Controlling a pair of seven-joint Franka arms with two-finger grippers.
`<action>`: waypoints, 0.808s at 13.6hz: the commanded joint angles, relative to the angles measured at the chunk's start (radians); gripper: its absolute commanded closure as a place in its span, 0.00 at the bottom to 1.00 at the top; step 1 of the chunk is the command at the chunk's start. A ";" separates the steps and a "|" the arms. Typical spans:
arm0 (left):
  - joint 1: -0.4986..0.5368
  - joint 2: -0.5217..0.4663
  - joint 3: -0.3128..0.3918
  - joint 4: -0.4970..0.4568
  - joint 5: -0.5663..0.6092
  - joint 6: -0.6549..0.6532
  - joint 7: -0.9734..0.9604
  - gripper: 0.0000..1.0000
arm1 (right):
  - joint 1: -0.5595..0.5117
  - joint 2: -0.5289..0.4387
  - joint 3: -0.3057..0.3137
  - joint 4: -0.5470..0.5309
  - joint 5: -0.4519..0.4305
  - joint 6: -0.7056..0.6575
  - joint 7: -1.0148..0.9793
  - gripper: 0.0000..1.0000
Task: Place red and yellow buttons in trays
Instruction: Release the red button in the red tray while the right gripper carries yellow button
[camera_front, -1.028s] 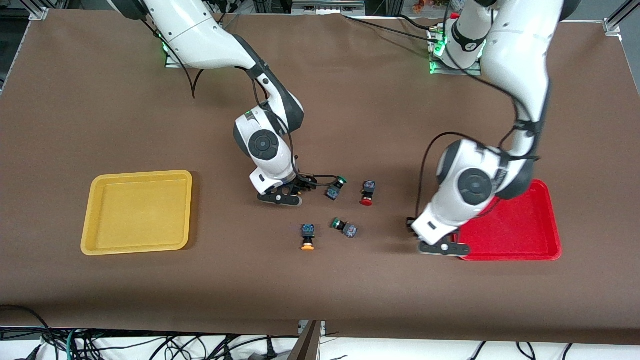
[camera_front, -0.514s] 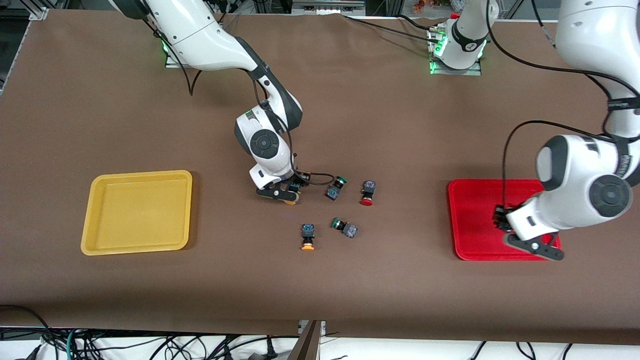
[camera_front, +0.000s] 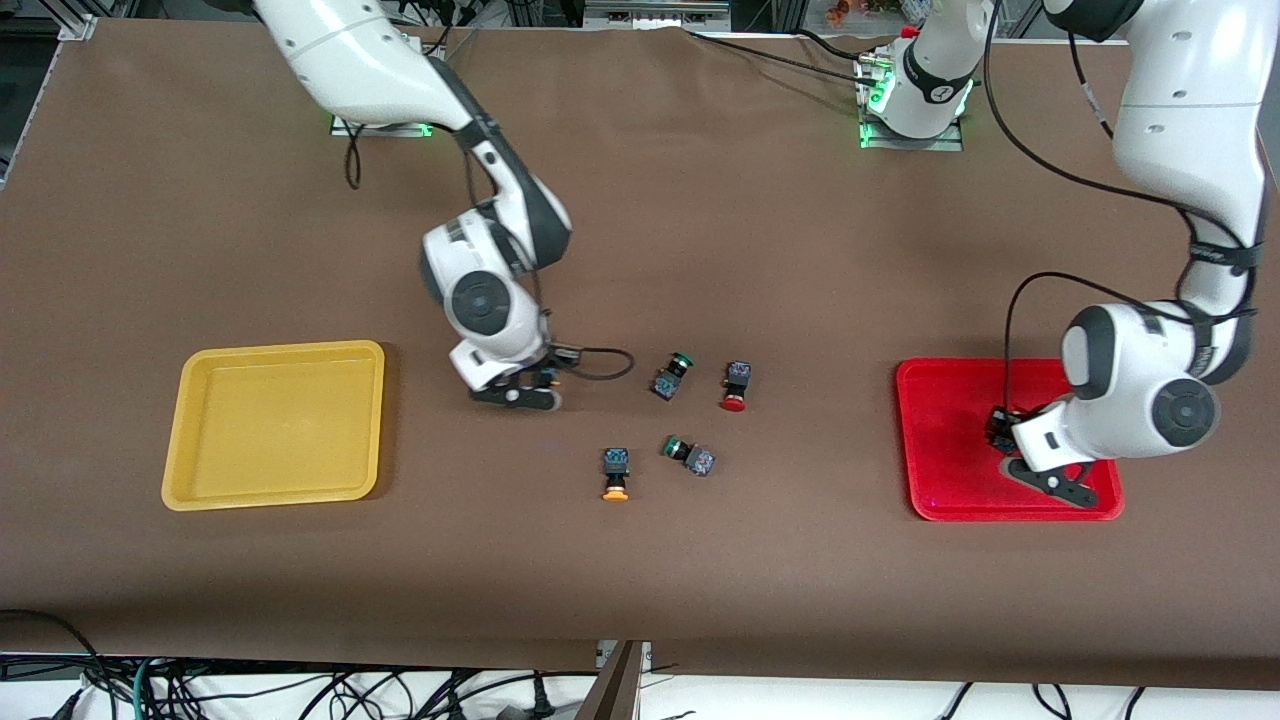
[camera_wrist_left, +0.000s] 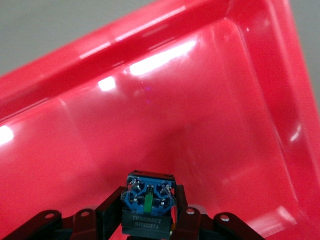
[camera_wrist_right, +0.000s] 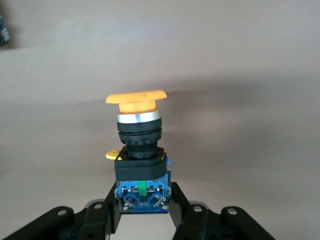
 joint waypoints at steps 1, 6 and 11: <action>-0.005 -0.033 -0.002 -0.056 0.019 0.044 0.006 0.42 | -0.091 -0.086 -0.013 -0.027 0.011 -0.110 -0.207 1.00; -0.014 -0.117 -0.051 -0.013 0.006 -0.101 -0.019 0.00 | -0.148 -0.065 -0.249 -0.044 0.011 -0.142 -0.711 0.97; -0.028 -0.138 -0.224 0.134 0.002 -0.300 -0.266 0.00 | -0.277 0.039 -0.248 -0.033 0.014 -0.014 -0.885 0.73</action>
